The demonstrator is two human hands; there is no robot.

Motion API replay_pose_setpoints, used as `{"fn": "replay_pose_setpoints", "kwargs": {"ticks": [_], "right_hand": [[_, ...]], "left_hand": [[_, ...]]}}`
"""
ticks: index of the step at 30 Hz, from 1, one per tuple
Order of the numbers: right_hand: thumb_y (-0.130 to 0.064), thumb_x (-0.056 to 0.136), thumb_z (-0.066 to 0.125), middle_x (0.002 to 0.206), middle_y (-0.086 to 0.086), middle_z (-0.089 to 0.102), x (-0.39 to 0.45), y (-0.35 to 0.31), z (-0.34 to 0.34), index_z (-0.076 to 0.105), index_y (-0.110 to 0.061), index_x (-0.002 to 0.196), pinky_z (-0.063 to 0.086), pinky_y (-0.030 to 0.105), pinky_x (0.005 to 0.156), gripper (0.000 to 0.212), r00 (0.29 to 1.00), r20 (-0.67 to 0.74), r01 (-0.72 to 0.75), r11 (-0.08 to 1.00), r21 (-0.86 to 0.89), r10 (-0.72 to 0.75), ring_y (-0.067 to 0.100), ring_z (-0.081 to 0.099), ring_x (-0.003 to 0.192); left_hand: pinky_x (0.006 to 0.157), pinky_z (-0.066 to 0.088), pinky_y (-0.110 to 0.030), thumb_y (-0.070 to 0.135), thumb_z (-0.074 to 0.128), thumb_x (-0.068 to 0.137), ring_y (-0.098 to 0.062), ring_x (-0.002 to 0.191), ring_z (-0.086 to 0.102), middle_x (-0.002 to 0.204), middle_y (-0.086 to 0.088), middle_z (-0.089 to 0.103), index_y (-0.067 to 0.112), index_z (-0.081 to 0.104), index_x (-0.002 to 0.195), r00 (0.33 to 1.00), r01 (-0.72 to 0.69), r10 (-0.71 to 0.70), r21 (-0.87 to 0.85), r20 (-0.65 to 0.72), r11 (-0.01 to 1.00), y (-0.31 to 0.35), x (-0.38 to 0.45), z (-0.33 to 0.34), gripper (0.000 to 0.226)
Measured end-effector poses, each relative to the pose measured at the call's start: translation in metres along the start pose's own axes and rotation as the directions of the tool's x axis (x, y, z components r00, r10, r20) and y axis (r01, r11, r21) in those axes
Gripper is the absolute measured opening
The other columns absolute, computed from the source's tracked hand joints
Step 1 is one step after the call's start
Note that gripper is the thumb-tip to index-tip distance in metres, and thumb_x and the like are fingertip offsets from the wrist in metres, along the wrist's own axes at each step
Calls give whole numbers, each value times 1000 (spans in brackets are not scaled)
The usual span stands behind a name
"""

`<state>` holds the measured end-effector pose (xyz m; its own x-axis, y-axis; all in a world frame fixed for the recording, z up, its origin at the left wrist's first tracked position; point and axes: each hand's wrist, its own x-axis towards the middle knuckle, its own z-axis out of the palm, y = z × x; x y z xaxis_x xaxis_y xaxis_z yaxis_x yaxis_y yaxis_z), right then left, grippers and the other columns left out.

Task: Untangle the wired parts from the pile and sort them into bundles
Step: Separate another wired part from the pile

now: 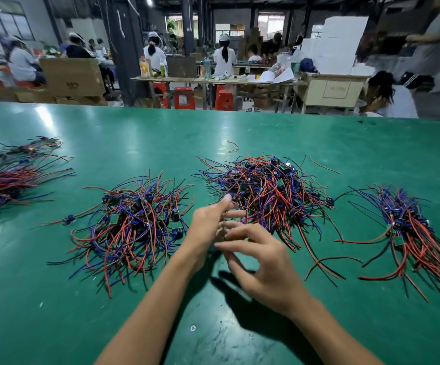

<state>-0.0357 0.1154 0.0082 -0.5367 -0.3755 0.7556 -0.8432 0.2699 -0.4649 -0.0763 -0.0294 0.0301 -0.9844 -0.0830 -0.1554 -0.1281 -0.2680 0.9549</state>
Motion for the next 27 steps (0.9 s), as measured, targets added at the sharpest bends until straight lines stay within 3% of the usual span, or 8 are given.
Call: {"fn": "replay_pose_setpoints", "kwargs": {"ticks": [3,7,11,14,17,19,21,27], "right_hand": [[-4,82,76,99,-2,69,-3,-1,0,81,-15,97,53,37,93,19,998,66,-20,999,-25,21,16,65,102],[-11,84,72,91,-11,70,-2,1,-7,79,-20,89,52,35,85,13,990,80,-118,993,-30,120,12,63,92],[-16,88,66,88,-18,70,1,3,-9,77,-23,91,46,21,79,13,963,-111,-254,965,-72,245,5,61,85],[-19,91,65,103,-18,67,5,11,-14,72,-25,109,45,22,86,20,884,-336,-379,919,-110,324,8,58,93],[-24,94,70,116,-17,64,7,20,-23,60,-28,134,39,17,96,41,856,-268,-478,874,-88,441,7,54,102],[-25,94,71,107,-22,66,8,22,-23,63,-31,129,44,28,97,36,873,-201,-470,876,-106,444,8,56,101],[-24,93,72,96,-28,64,8,18,-22,71,-31,114,48,39,91,22,897,-211,-422,895,-146,388,12,58,95],[-22,90,76,97,-21,71,7,13,-22,78,-22,105,47,21,83,15,957,-173,-263,949,-173,233,5,56,89]], "left_hand": [[62,55,-26,29,59,101,-16,65,65,97,-11,77,0,70,109,1000,-4,6,-60,24,998,2,-1,-5,32],[66,57,-19,22,65,97,-11,67,67,98,-7,78,6,73,108,996,-86,86,-18,38,996,6,-5,-10,22],[65,55,-19,20,69,92,-12,68,66,94,-6,77,10,75,104,986,-158,158,-5,51,987,8,-8,-11,17],[67,54,-19,26,73,86,-12,68,65,93,-5,77,14,78,100,972,-216,213,22,99,976,9,-11,-10,19],[76,53,-26,33,80,79,-13,72,65,95,-7,77,16,80,100,954,-254,246,28,169,967,8,-11,-9,27],[77,50,-31,34,84,79,-13,73,62,96,-6,77,19,80,102,939,-281,269,31,212,959,7,-12,-8,27],[71,49,-26,34,82,79,-13,72,59,97,-4,76,17,78,105,922,-307,291,25,255,951,7,-13,-7,32],[73,52,-22,36,79,82,-10,79,66,92,2,75,23,78,102,923,-283,253,64,291,957,8,-14,-10,24]]}}
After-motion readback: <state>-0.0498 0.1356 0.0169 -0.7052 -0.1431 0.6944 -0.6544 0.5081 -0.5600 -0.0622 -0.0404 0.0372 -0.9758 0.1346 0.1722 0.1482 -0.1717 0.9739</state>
